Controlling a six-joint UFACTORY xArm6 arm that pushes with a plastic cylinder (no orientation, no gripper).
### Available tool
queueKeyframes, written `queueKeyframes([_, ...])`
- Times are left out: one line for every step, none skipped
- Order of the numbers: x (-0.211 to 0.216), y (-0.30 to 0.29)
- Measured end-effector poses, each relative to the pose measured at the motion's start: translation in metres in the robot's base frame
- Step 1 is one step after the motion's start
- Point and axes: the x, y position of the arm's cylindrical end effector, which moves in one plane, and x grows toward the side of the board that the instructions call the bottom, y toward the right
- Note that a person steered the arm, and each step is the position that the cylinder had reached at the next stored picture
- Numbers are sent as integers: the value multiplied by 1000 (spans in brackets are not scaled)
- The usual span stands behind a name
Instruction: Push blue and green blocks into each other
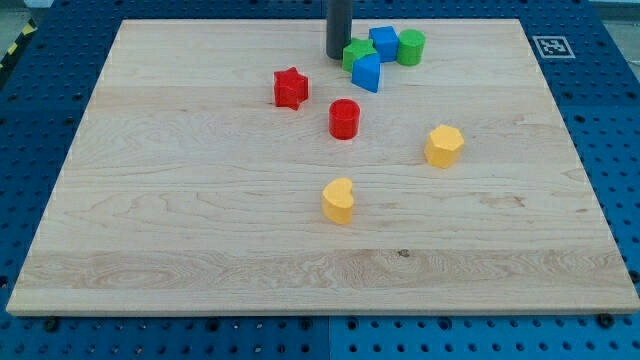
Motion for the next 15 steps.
queueKeyframes([0,-4])
queueKeyframes([19,-15])
queueKeyframes([56,-10])
queueKeyframes([88,25])
queueKeyframes([103,67])
queueKeyframes([79,76])
queueKeyframes([53,60])
queueKeyframes([29,53])
queueKeyframes([14,52])
queueKeyframes([21,52])
queueKeyframes([28,52])
queueKeyframes([33,57])
queueKeyframes([40,108])
queueKeyframes([33,157])
queueKeyframes([13,160])
